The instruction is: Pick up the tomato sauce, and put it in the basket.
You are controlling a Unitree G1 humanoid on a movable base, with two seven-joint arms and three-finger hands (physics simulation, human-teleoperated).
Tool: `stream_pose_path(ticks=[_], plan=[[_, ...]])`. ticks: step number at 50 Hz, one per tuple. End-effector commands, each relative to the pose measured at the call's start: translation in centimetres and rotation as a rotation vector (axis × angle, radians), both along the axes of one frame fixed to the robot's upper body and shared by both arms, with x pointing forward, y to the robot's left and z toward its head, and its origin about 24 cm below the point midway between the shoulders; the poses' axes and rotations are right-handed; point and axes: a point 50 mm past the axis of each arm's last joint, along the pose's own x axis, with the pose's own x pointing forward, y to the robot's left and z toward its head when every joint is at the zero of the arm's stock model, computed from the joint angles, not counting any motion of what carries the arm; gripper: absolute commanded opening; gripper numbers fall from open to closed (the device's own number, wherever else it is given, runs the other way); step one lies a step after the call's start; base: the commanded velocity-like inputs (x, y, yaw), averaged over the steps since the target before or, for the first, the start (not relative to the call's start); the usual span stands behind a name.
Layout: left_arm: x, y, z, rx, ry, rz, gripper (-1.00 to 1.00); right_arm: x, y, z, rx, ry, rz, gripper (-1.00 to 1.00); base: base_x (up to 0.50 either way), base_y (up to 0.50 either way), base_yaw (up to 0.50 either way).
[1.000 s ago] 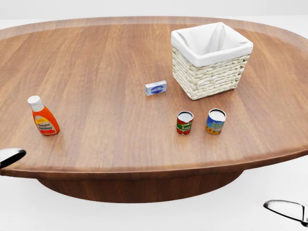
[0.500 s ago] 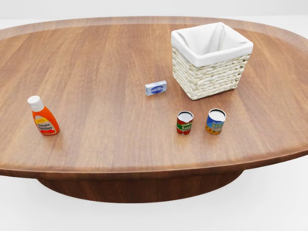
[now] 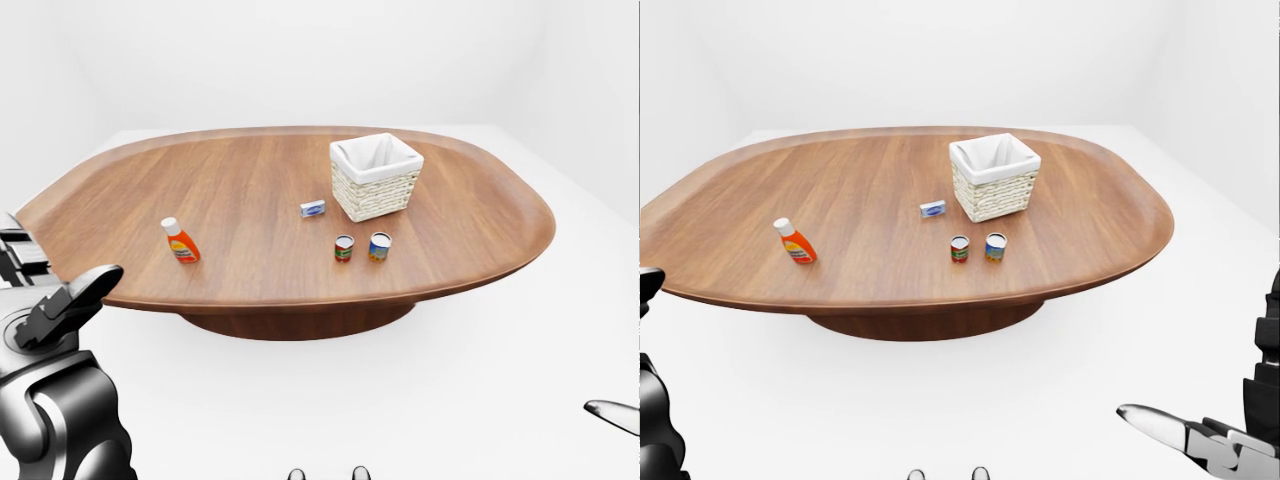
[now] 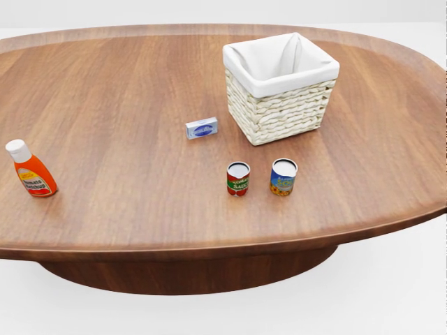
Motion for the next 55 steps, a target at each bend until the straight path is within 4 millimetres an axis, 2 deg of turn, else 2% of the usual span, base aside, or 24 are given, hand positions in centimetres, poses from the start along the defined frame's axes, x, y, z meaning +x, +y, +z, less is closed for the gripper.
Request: stream_pose_path(ticks=[1,55], plan=[[0.02,-0.03,-0.08,-0.001,0.002,-0.005,1.0,-0.03,0.08,-0.09,0.0,0.002,0.002,1.0,0.0,-0.24,0.0],[0.08,-0.15,-0.1,0.001,0.002,-0.011,1.0,0.21,0.23,-0.03,-0.014,0.016,0.012,1.0,0.0,-0.24,0.0]])
